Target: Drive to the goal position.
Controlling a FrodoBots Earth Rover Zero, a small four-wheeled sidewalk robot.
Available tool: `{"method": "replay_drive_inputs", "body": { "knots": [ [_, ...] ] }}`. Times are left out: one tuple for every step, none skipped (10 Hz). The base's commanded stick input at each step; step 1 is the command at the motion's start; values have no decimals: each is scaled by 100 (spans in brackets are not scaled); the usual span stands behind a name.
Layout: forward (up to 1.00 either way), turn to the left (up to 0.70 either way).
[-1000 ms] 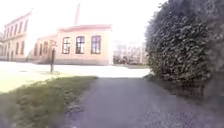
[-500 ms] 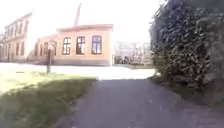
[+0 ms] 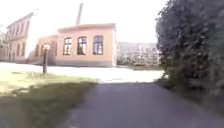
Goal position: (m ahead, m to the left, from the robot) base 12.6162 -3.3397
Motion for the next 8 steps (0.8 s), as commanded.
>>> {"method": "replay_drive_inputs", "body": {
  "knots": [
    [85, -26],
    [85, -34],
    [85, -34],
    [85, -34],
    [85, 0],
    [85, 0],
    [85, 0],
    [85, 0]
  ]
}}
